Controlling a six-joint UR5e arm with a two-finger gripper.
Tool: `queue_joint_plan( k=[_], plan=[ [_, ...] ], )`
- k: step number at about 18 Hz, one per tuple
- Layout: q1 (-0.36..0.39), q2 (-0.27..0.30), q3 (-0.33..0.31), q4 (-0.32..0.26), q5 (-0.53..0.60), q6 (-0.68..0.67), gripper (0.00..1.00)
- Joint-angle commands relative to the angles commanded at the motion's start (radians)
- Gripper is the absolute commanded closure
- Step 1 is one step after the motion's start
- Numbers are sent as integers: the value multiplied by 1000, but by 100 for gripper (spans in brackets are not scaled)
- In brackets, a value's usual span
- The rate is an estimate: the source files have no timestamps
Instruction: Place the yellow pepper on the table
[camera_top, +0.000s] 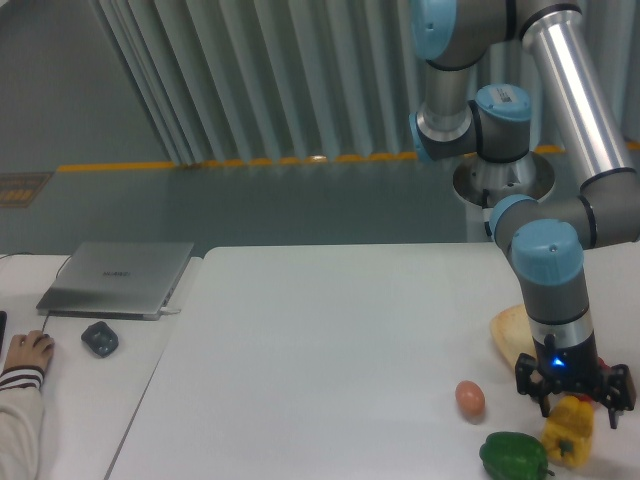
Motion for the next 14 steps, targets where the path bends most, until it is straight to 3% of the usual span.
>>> queue_joint_plan(
  k=[2,8,14],
  plan=[
    [8,31,0,-57,55,183,0],
    [109,117,0,-183,48,523,0],
    [135,135,0,-212,-3,547,0]
  ],
)
